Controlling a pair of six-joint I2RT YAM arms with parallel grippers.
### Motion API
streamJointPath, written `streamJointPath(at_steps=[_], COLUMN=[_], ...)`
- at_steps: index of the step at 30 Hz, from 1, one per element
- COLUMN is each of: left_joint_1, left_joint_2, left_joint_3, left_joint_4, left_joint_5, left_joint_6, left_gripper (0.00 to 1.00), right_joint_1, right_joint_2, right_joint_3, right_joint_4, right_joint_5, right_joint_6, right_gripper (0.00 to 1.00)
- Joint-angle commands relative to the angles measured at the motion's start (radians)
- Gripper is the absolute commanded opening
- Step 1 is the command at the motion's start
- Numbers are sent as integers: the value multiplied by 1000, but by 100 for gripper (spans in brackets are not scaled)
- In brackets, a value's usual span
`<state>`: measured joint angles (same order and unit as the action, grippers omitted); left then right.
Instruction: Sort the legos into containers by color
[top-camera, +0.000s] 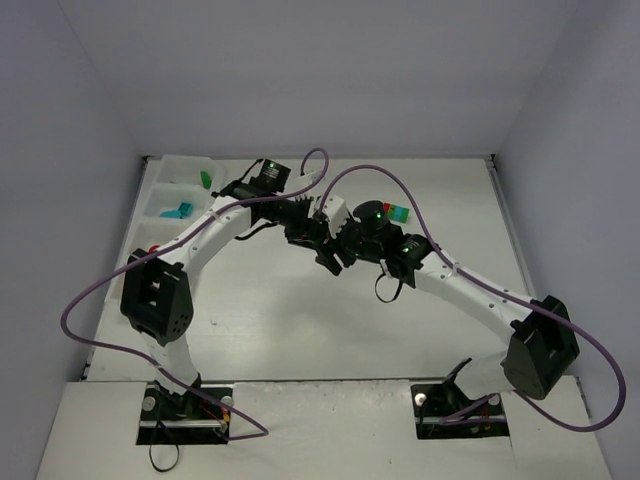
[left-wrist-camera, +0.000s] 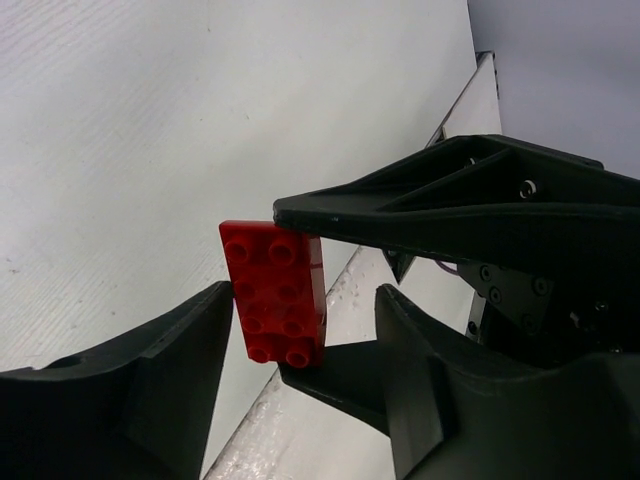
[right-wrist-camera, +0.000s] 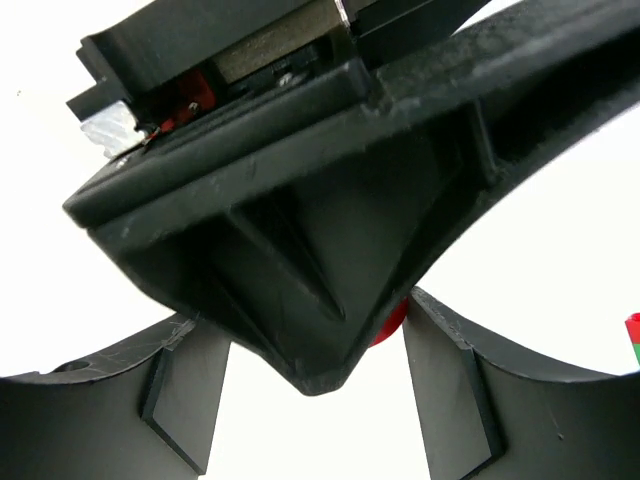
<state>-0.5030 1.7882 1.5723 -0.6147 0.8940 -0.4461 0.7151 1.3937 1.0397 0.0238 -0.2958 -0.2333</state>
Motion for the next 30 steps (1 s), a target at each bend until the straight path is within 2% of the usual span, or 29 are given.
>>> streamJointPath(at_steps=[1, 11, 13, 14, 15, 18, 21, 22, 23, 24, 26, 30], left_joint_1=[-16, -16, -16, -16, -16, -16, -9, -8, 6, 15, 44, 177], left_joint_2=[-13, 14, 11, 10, 8, 8, 4, 2, 2, 0, -6, -32], left_joint_3=[11, 20, 17, 18, 18, 23, 29, 31, 32, 38, 43, 71], left_joint_4=[24, 41, 47, 49, 50, 49, 44, 30, 17, -14, -49, -172], left_joint_5=[0, 22, 23, 25, 28, 31, 28, 17, 7, -18, -46, -220], left_joint_6=[7, -5, -5, -5, -3, -2, 6, 10, 29, 38, 70, 132], left_gripper=[55, 55, 45, 38, 25, 7, 0, 0, 0, 0, 0, 0], right_joint_1=[7, 7, 7, 7, 7, 7, 7, 7, 6, 7, 1, -22], right_joint_2=[-42, -44, -42, -42, -38, -33, -29, -27, -25, -25, -22, -25], right_joint_3=[57, 57, 56, 54, 54, 54, 52, 52, 48, 46, 42, 37], right_joint_4=[84, 85, 85, 85, 87, 87, 88, 88, 88, 88, 88, 88], right_joint_5=[6, 4, 4, 6, 6, 4, 20, 41, 55, 82, 102, 133], right_joint_6=[-3, 0, 0, 0, 2, 3, 5, 8, 12, 14, 17, 52], right_gripper=[0, 0, 0, 0, 0, 2, 45, 71, 81, 100, 100, 100])
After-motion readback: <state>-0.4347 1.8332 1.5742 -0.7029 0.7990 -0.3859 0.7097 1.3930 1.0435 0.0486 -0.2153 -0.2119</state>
